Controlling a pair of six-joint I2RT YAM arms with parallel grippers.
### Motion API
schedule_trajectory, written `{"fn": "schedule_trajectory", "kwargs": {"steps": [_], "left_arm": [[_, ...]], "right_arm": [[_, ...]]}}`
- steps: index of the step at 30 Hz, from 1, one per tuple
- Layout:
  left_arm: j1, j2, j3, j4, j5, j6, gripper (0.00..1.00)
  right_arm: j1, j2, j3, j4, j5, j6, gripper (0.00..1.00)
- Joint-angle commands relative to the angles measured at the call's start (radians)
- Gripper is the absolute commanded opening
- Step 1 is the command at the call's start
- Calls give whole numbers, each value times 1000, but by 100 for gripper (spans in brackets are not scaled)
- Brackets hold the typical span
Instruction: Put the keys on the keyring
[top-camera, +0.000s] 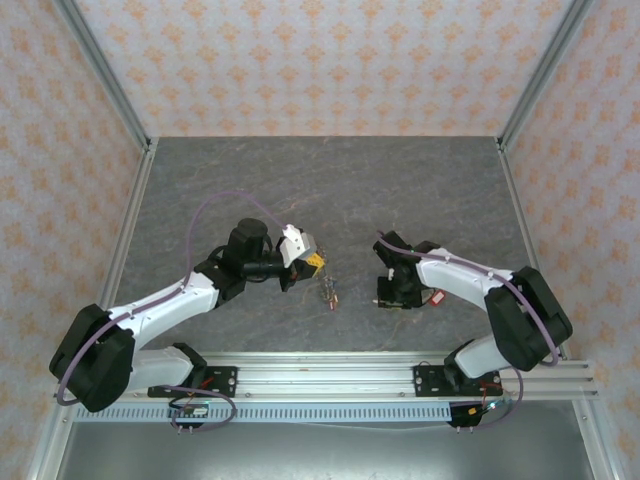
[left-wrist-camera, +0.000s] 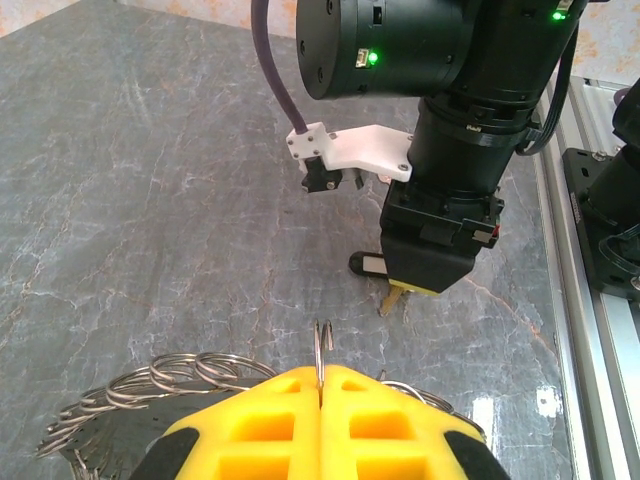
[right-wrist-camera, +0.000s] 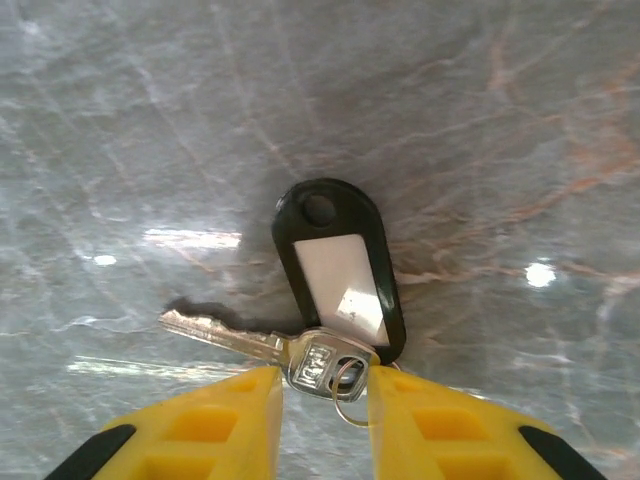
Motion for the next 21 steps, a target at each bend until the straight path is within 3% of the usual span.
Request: {"fn": "schedule_trajectory", "kwargs": {"steps": [1,8,17,21], "left_arm": [[-10,-31,50,11,-2,18,0],[-10,-38,50,3,-7,19,0],[-12,-45,42,0,-10,22,0],[-11,-44,44,-5,-11,27,0]], "right_arm": [[9,11,-10,69,-60,41,28],[8,43,18,167,-92,66,28],[10,11,55,92,135,33,26],[9,-20,37,75,139,-2,27]]}}
